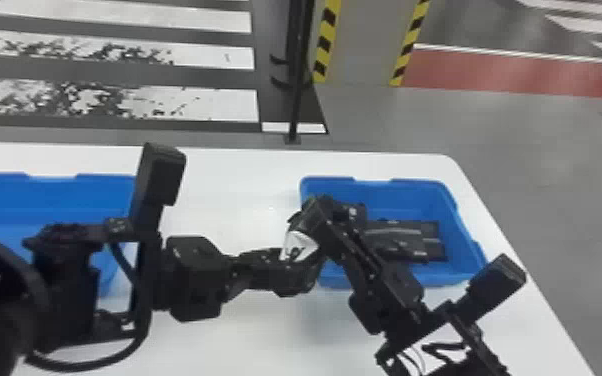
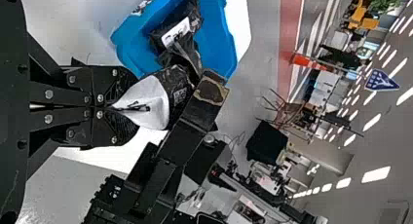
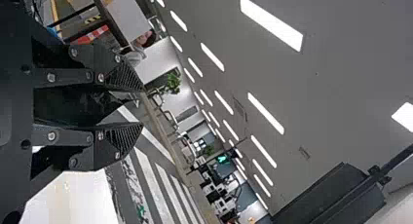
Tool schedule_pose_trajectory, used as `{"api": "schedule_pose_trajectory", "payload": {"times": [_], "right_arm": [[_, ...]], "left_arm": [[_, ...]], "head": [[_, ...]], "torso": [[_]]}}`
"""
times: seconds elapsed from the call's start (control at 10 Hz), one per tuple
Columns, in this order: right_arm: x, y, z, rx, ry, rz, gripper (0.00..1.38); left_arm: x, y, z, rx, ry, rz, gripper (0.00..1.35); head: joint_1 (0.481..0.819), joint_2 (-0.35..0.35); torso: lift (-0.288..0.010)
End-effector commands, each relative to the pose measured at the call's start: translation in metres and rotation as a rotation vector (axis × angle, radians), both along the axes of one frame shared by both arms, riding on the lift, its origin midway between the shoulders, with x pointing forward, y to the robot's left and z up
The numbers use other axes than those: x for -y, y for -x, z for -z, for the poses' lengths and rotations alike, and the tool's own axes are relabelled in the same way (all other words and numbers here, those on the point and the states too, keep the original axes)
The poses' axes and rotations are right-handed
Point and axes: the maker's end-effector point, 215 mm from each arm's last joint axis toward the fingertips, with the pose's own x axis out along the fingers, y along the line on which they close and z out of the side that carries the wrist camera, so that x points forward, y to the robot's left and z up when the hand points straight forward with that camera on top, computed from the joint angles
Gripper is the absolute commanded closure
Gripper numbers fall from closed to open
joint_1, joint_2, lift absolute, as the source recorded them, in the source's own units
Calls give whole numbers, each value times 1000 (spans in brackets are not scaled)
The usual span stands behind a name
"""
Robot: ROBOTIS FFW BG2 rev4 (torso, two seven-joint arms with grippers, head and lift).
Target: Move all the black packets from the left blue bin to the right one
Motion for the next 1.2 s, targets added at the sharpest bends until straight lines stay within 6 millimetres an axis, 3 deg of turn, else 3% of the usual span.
{"api": "schedule_pose_trajectory", "payload": {"times": [0.0, 0.1, 0.2, 0.4, 0.5, 0.9, 1.1], "right_arm": [[-2, 1, -2, -2, -32, -11, 1277], [-1, 0, -5, 6, -37, -16, 1277], [-1, 0, -7, 10, -54, -19, 1277], [16, -11, -8, 19, -44, 8, 1277], [34, -23, -6, 24, -20, 37, 1277], [121, -70, 9, 25, 71, 170, 1277], [153, -91, 23, 2, 114, 201, 1277]], "left_arm": [[-5, -6, -2, -1, 16, -28, 981], [-11, -16, -6, 12, 26, -65, 845], [-15, -24, -8, 21, 35, -91, 834], [-15, -18, -9, 18, 69, -94, 257], [-16, -9, -9, 15, 82, -95, 93], [-49, 17, -6, -16, 118, -168, 119], [-51, 26, -13, -1, 168, -184, 119]], "head": [[695, -166], [695, -163], [695, -153], [695, -140], [695, -144], [695, -216], [695, -253]], "torso": [[-185], [-185], [-185], [-185], [-185], [-185], [-185]]}}
